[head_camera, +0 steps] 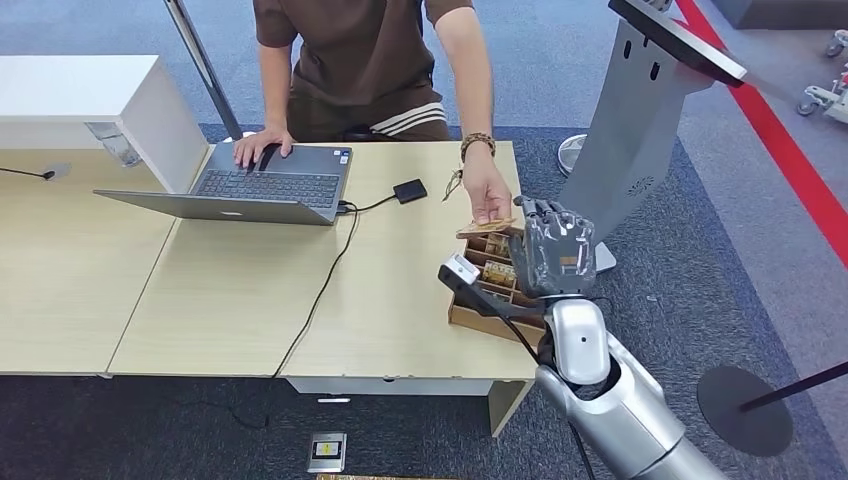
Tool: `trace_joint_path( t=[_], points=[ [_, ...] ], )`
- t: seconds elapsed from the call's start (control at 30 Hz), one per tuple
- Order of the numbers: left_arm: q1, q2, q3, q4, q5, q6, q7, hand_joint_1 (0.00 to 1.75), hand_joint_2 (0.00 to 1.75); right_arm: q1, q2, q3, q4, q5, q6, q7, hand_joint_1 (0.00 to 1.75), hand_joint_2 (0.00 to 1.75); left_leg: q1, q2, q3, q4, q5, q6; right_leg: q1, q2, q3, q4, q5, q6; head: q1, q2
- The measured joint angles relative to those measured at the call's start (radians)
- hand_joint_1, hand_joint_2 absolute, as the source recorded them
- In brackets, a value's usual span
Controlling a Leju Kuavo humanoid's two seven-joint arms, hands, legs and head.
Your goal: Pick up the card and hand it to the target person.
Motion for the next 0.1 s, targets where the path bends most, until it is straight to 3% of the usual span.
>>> trace_joint_path(
  t=[0.1],
  points=[
    [0.000, 0.001, -0.002, 0.002, 0.014, 0.010, 0.001, 0.00, 0.00, 0.005, 0.005, -0.002, 0.009, -0.144, -0.017, -0.049, 0.00, 1.75, 0.000, 0.000, 0.000, 0.000, 0.000, 0.000, 0.000, 0.000, -0.001, 0.000, 0.000, 0.000, 0.000, 0.000]
  ],
)
